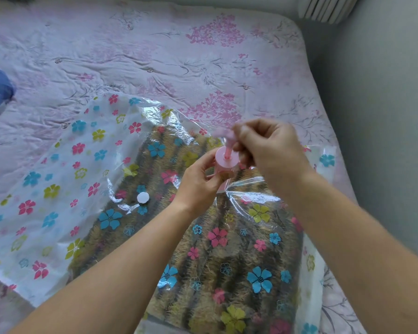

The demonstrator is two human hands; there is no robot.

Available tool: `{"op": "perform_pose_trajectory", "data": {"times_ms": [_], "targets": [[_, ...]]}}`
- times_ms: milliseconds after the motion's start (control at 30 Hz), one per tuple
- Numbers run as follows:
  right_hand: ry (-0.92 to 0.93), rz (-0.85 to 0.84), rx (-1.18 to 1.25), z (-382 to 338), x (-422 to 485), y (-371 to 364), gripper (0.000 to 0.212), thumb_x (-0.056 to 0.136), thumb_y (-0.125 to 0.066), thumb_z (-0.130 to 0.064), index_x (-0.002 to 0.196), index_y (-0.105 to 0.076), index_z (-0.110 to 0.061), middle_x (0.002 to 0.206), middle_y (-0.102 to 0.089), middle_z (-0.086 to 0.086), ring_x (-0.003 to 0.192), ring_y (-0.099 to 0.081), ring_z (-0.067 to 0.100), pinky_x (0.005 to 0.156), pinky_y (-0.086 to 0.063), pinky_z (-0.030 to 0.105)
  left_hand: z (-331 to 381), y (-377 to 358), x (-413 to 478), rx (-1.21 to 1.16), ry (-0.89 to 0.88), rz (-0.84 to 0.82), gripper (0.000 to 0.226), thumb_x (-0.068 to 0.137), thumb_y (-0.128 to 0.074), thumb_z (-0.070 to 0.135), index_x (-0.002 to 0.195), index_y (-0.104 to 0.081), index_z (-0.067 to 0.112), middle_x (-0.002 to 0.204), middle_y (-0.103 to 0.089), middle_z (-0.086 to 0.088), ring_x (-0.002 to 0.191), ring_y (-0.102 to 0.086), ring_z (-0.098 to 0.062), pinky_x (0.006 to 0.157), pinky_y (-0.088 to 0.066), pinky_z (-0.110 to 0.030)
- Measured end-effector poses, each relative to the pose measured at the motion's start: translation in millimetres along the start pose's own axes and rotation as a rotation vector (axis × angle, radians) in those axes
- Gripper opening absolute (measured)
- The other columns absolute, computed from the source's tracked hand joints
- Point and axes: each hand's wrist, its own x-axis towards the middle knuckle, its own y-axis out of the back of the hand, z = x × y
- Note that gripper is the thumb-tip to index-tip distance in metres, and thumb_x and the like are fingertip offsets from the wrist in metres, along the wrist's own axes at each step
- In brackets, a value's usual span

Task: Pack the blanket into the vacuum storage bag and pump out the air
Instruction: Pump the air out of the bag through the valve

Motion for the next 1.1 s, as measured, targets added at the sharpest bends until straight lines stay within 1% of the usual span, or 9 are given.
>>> {"op": "perform_pose_trajectory", "data": {"times_ms": [67, 167, 367, 467, 667, 733, 833, 967, 1100], "targets": [[-0.141, 0.011, -0.054, 24, -2, -1, 0.02, 0.098, -0.065, -0.015, 0.085, -0.069, 0.0, 0.065, -0.068, 0.003, 0.048, -0.056, 0.013, 0.05, -0.048, 0.028, -2, 1, -1, -0.003, 0.007, 0.001, 0.032, 0.096, -0.072, 0.008, 0.127, -0.071, 0.017, 0.11, -0.078, 0.014, 0.1, -0.072, 0.005, 0.08, -0.052, -0.009], [-0.174, 0.006, -0.07, 23, -1, 1, 0.02, 0.097, -0.066, -0.017, 0.084, -0.07, -0.003, 0.066, -0.069, 0.004, 0.048, -0.057, 0.012, 0.049, -0.047, 0.026, -1, 1, -2, 0.008, 0.007, 0.003, 0.029, 0.098, -0.071, 0.011, 0.125, -0.071, 0.019, 0.108, -0.077, 0.017, 0.099, -0.071, 0.005, 0.078, -0.052, -0.008], [0.193, -0.037, 0.147, -62, -3, 12, 0.02, 0.093, -0.069, -0.018, 0.076, -0.074, -0.009, 0.063, -0.068, 0.005, 0.043, -0.052, 0.013, 0.044, -0.043, 0.023, 5, 2, 0, 0.015, 0.01, -0.028, 0.041, 0.095, -0.074, 0.01, 0.133, -0.067, 0.025, 0.116, -0.075, 0.02, 0.097, -0.07, 0.012, 0.081, -0.049, -0.004], [0.257, -0.035, 0.208, -71, 0, 13, 0.018, 0.093, -0.07, -0.02, 0.077, -0.074, -0.011, 0.062, -0.067, 0.004, 0.041, -0.051, 0.013, 0.044, -0.041, 0.023, 5, 1, 1, 0.015, 0.015, -0.039, 0.043, 0.096, -0.073, 0.007, 0.136, -0.066, 0.021, 0.123, -0.073, 0.014, 0.096, -0.07, 0.011, 0.081, -0.05, -0.004], [-0.143, 0.002, -0.035, 14, 0, -4, 0.017, 0.098, -0.064, -0.014, 0.084, -0.068, -0.005, 0.063, -0.066, 0.002, 0.047, -0.055, 0.012, 0.051, -0.047, 0.029, 2, 3, 0, -0.034, 0.02, 0.003, 0.034, 0.094, -0.075, 0.008, 0.127, -0.07, 0.015, 0.114, -0.078, 0.005, 0.099, -0.072, 0.004, 0.082, -0.051, -0.009], [-0.191, -0.012, -0.071, 20, 0, -2, 0.017, 0.098, -0.064, -0.015, 0.086, -0.069, -0.003, 0.064, -0.067, 0.002, 0.049, -0.056, 0.013, 0.052, -0.047, 0.029, 1, 3, 0, -0.035, 0.027, 0.004, 0.031, 0.094, -0.075, 0.008, 0.124, -0.071, 0.015, 0.111, -0.078, 0.006, 0.096, -0.072, 0.004, 0.081, -0.052, -0.01], [-0.056, -0.025, -0.063, -4, 0, 2, 0.019, 0.098, -0.065, -0.012, 0.081, -0.07, -0.005, 0.063, -0.069, 0.002, 0.047, -0.057, 0.011, 0.048, -0.047, 0.024, 1, 2, 1, -0.021, 0.006, -0.009, 0.04, 0.092, -0.075, 0.007, 0.129, -0.07, 0.019, 0.11, -0.077, 0.018, 0.098, -0.07, 0.008, 0.082, -0.05, -0.006], [0.206, -0.037, 0.194, -60, 0, 16, 0.017, 0.093, -0.07, -0.017, 0.081, -0.072, -0.006, 0.061, -0.067, 0.004, 0.042, -0.052, 0.012, 0.043, -0.042, 0.022, 3, 2, 2, -0.012, 0.011, -0.031, 0.044, 0.092, -0.076, 0.01, 0.131, -0.068, 0.029, 0.115, -0.074, 0.025, 0.101, -0.069, 0.01, 0.083, -0.049, -0.004], [0.201, -0.028, 0.21, -48, 0, 14, 0.019, 0.094, -0.068, -0.016, 0.077, -0.073, -0.013, 0.061, -0.066, 0.002, 0.042, -0.051, 0.013, 0.043, -0.042, 0.022, 4, -1, 3, -0.023, 0.008, -0.019, 0.045, 0.092, -0.076, 0.007, 0.13, -0.068, 0.03, 0.114, -0.075, 0.024, 0.098, -0.07, 0.01, 0.082, -0.05, -0.005]]}}
